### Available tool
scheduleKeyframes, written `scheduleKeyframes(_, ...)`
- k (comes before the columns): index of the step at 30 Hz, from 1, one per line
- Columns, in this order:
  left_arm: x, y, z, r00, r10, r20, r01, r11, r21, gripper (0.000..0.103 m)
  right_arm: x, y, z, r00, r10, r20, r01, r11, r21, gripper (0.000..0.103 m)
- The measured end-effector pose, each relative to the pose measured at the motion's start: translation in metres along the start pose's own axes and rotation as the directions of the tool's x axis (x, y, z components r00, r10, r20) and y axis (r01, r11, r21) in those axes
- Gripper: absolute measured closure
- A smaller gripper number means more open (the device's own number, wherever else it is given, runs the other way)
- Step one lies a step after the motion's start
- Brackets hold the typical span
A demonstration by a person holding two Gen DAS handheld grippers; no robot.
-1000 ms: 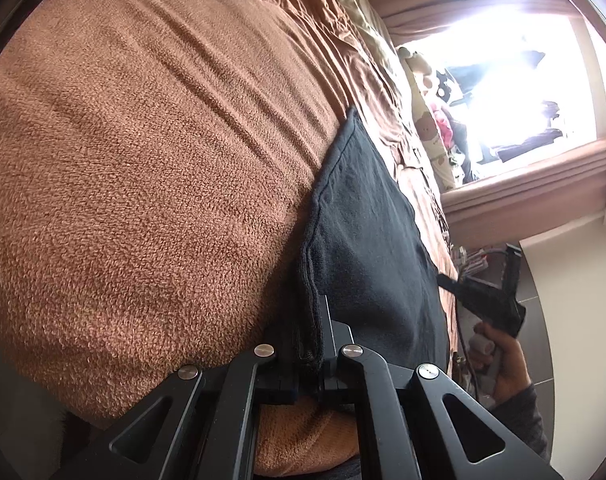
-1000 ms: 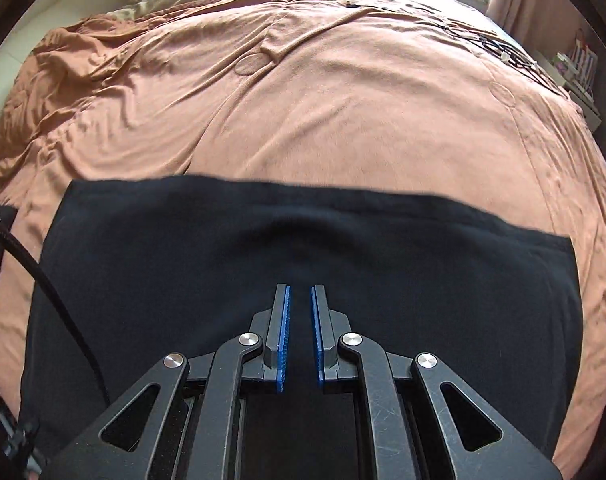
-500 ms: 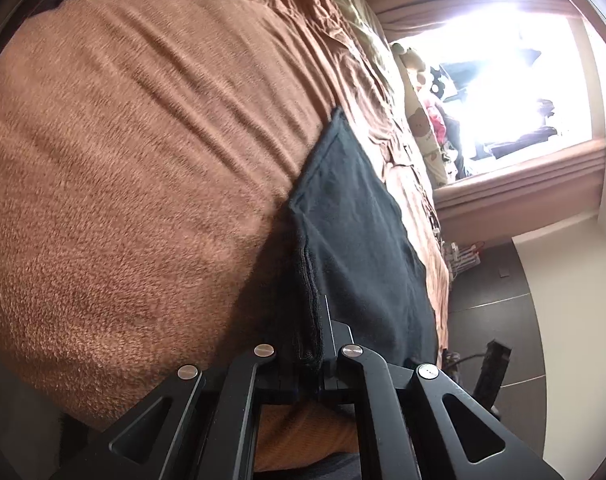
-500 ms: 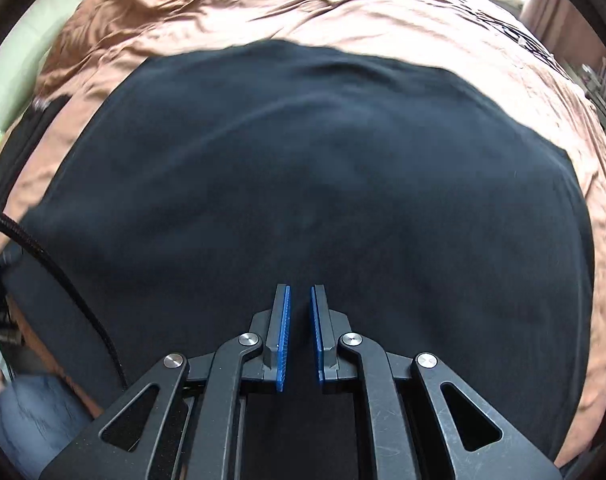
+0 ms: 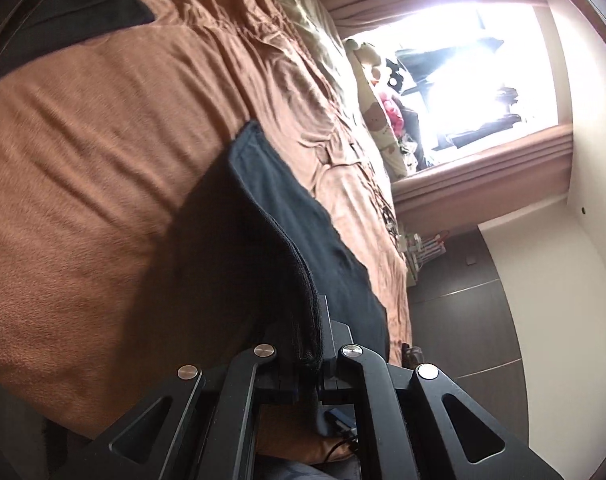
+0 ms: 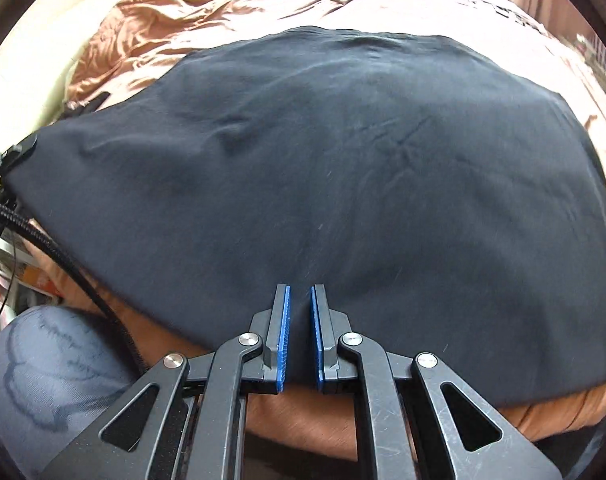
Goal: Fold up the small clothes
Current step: 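Lift the side edge with both grippers and fold it across the shirt, then open both grippers to release the folded shirt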
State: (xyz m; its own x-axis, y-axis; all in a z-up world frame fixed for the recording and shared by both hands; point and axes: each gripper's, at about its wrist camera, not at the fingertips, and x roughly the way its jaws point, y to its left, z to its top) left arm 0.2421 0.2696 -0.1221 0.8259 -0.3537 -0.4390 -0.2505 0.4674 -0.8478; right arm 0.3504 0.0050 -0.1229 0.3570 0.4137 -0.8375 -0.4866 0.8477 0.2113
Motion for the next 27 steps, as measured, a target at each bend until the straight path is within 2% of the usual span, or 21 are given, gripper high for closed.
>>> scheduleKeyframes(3, 0.004, -0.023, 0.001, 1.000, -0.012, -0.006, 0.012, 0.999, 0.035, 0.098, -0.004, 0.001, -0.012, 1.000, 0.018, 0.007, -0.018, 1.000, 0.001, 0.096)
scheduleKeyframes(11, 0.024, -0.094, -0.005, 0.998, -0.039, -0.039, 0.043, 0.991, 0.124, 0.098, -0.017, -0.018, -0.028, 0.994, 0.102, 0.047, -0.106, 0.989, 0.100, 0.096)
scheduleKeyframes(16, 0.043, -0.147, -0.010, 0.997, -0.044, -0.064, 0.056, 0.978, 0.199, 0.098, -0.061, -0.038, -0.034, 0.981, 0.090, 0.174, -0.111, 0.987, 0.114, 0.096)
scheduleKeyframes(21, 0.066, -0.189, -0.017, 0.994, -0.042, -0.097, 0.065, 0.964, 0.259, 0.098, -0.099, -0.067, -0.046, 0.964, 0.072, 0.256, -0.110, 0.984, 0.137, 0.096)
scheduleKeyframes(23, 0.077, -0.203, -0.022, 0.993, -0.039, -0.113, 0.069, 0.959, 0.275, 0.098, -0.109, -0.079, -0.051, 0.961, 0.061, 0.271, -0.107, 0.981, 0.159, 0.090)
scheduleKeyframes(25, 0.086, -0.217, -0.029, 0.991, -0.033, -0.129, 0.071, 0.952, 0.298, 0.098, -0.118, -0.091, -0.058, 0.954, 0.055, 0.295, -0.109, 0.979, 0.169, 0.062)
scheduleKeyframes(27, 0.095, -0.230, -0.037, 0.989, -0.028, -0.144, 0.074, 0.945, 0.320, 0.098, -0.127, -0.096, -0.067, 0.942, 0.043, 0.332, -0.107, 0.978, 0.178, 0.051)
